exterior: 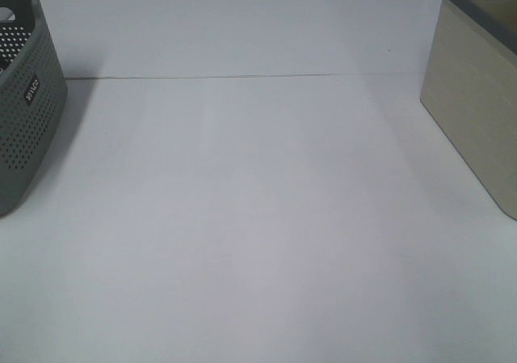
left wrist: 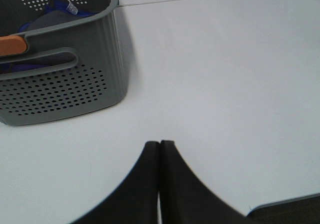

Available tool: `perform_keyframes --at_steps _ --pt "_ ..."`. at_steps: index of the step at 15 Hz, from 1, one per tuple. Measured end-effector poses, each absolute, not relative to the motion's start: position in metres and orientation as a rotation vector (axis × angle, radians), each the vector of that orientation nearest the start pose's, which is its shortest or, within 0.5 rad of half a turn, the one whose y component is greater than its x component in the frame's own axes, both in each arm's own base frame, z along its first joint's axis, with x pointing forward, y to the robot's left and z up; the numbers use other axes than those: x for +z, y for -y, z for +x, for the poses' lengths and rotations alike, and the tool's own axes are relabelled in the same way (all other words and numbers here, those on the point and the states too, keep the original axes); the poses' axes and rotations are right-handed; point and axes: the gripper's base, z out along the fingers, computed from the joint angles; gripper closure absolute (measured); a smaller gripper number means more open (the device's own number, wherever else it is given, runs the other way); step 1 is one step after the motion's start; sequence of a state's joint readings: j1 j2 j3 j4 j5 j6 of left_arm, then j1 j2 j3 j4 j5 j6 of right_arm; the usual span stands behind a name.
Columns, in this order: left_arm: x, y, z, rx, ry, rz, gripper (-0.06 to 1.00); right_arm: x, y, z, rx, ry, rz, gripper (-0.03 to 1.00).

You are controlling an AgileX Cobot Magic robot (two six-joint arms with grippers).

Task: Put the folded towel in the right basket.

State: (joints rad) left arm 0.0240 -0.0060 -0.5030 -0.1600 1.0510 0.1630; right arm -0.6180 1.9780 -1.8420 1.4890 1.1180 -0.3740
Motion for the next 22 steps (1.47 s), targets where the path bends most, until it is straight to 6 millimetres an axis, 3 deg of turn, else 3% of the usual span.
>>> perform_keyframes --at_steps 5,9,12,13,15,16,17,20,22 --pt "0.28 0.013 -0.006 -0.072 -2.011 0.147 0.94 0.296 0.186 0.395 1.205 -1.756 0.837 0.95" --pt "0.28 0.013 -0.006 -0.072 -2.011 0.147 0.94 0.265 0.19 0.391 1.105 -1.772 0.952 0.95" --pt "0.28 0.013 -0.006 -0.072 -2.011 0.147 0.94 0.261 0.19 0.39 1.089 -1.779 0.968 0.92" --pt "0.28 0.013 -0.006 -0.072 -2.011 0.147 0.94 0.261 0.19 0.39 1.088 -1.782 0.967 0.83" --pt "0.28 0.013 -0.006 -0.072 -2.011 0.147 0.94 0.261 0.188 0.39 1.108 -1.787 0.957 0.43" --pt "0.28 0.013 -0.006 -0.072 -2.011 0.147 0.94 0.262 0.188 0.39 1.113 -1.788 0.955 0.32" --pt "0.28 0.013 -0.006 -0.072 -2.011 0.147 0.94 0.262 0.187 0.389 1.129 -1.792 0.945 0.14" --pt "0.28 0.013 -0.006 -0.072 -2.011 0.147 0.94 0.266 0.183 0.389 1.199 -1.78 0.914 0.07" --pt "0.28 0.013 -0.006 -0.072 -2.011 0.147 0.94 0.272 0.171 0.39 1.27 -1.776 0.779 0.06"
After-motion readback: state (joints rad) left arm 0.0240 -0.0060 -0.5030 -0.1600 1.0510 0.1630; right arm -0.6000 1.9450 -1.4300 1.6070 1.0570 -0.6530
